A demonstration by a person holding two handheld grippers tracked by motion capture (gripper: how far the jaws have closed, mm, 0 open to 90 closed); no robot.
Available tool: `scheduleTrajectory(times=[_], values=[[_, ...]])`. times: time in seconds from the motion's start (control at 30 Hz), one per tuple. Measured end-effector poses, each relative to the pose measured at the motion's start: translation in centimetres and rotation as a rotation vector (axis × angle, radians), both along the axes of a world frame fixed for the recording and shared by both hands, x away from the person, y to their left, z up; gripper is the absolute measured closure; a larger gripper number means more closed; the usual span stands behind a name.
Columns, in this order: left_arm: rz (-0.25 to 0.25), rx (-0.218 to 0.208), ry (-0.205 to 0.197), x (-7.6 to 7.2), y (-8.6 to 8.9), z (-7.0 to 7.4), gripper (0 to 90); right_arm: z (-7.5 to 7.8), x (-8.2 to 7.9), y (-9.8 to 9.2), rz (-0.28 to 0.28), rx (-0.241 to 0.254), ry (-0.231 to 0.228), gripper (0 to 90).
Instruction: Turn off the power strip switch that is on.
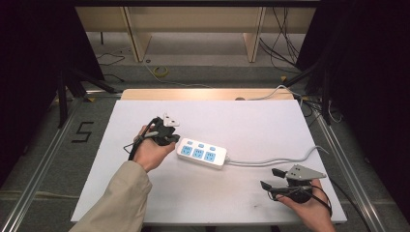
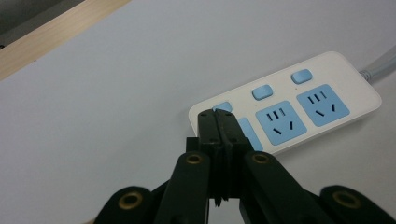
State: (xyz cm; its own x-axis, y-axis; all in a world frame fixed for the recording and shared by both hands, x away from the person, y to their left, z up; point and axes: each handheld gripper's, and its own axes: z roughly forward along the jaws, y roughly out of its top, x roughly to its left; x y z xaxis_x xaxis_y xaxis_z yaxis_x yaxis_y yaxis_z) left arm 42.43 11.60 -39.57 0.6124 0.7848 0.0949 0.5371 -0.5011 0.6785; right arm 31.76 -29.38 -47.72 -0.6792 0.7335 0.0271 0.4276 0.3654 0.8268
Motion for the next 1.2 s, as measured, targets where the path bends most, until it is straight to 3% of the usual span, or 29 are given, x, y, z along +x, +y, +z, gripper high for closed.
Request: scheduleTrajectory(times=[1.2], values=[[-0.023, 0.050, 0.052, 2.3, -2.1, -0.1, 89.9, 0.0, 0.0, 0.0, 0.002, -0.002, -0.001, 34.2]])
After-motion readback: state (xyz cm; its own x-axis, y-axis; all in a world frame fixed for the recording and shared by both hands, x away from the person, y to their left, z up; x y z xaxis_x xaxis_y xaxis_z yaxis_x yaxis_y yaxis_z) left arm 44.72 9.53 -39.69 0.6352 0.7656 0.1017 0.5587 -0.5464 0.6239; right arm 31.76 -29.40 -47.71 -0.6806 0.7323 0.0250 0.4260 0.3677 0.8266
